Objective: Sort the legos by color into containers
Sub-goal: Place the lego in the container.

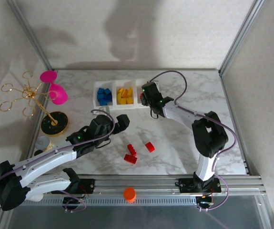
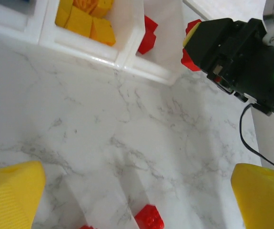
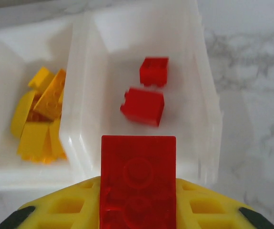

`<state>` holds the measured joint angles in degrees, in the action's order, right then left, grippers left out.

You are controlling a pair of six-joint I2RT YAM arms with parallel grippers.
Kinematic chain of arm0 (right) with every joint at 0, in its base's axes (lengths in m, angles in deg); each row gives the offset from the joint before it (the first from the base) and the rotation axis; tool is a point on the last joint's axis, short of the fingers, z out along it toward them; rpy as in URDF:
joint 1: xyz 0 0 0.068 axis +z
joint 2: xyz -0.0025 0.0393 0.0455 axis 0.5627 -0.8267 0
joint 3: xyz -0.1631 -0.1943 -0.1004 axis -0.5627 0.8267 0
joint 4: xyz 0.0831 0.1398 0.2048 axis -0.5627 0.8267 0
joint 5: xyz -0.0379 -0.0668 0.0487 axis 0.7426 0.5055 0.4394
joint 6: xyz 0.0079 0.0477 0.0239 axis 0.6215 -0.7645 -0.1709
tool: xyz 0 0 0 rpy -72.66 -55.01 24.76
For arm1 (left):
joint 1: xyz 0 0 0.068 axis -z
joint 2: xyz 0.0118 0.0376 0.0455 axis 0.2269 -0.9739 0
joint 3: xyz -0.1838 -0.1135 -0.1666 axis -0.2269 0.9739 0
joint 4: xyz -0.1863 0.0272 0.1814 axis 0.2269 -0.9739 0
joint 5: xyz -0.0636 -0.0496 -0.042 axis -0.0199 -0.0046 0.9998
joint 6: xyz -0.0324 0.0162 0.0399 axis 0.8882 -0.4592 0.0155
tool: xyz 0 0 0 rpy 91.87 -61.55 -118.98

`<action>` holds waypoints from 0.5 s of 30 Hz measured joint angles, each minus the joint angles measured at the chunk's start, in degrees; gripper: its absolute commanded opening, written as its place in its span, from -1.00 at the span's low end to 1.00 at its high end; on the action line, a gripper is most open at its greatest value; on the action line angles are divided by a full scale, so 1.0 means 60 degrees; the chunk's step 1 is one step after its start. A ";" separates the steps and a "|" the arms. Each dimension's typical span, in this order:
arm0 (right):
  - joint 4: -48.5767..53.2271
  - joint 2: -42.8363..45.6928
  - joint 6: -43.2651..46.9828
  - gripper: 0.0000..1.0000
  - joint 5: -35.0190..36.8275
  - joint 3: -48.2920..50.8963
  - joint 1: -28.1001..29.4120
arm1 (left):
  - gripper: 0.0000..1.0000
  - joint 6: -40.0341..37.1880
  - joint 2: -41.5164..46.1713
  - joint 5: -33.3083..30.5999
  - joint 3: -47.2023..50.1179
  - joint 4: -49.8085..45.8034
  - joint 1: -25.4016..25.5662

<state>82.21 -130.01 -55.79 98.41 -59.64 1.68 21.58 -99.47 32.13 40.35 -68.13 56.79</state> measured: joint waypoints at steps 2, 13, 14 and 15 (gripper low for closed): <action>0.0018 -0.0557 0.0189 -0.38 -0.0025 -0.0568 -0.0200 | 0.99 -0.0095 -0.0237 0.0015 -0.0175 0.0029 -0.0222; 0.0670 -0.2849 0.1140 0.11 -0.0200 -0.3483 -0.0696 | 0.99 -0.0288 -0.1082 0.0539 -0.0543 0.0386 -0.0758; 0.0703 -0.2841 0.1191 0.15 -0.0233 -0.3486 -0.0696 | 0.99 -0.0288 -0.1082 0.0608 -0.0546 0.0393 -0.0754; 0.0721 -0.2794 0.1239 0.17 -0.0262 -0.3479 -0.0696 | 0.99 -0.0288 -0.1078 0.0678 -0.0546 0.0412 -0.0758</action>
<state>86.54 -146.77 -48.35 96.84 -80.52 -2.50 19.85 -105.94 36.20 37.08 -65.66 52.25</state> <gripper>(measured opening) 0.568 0.996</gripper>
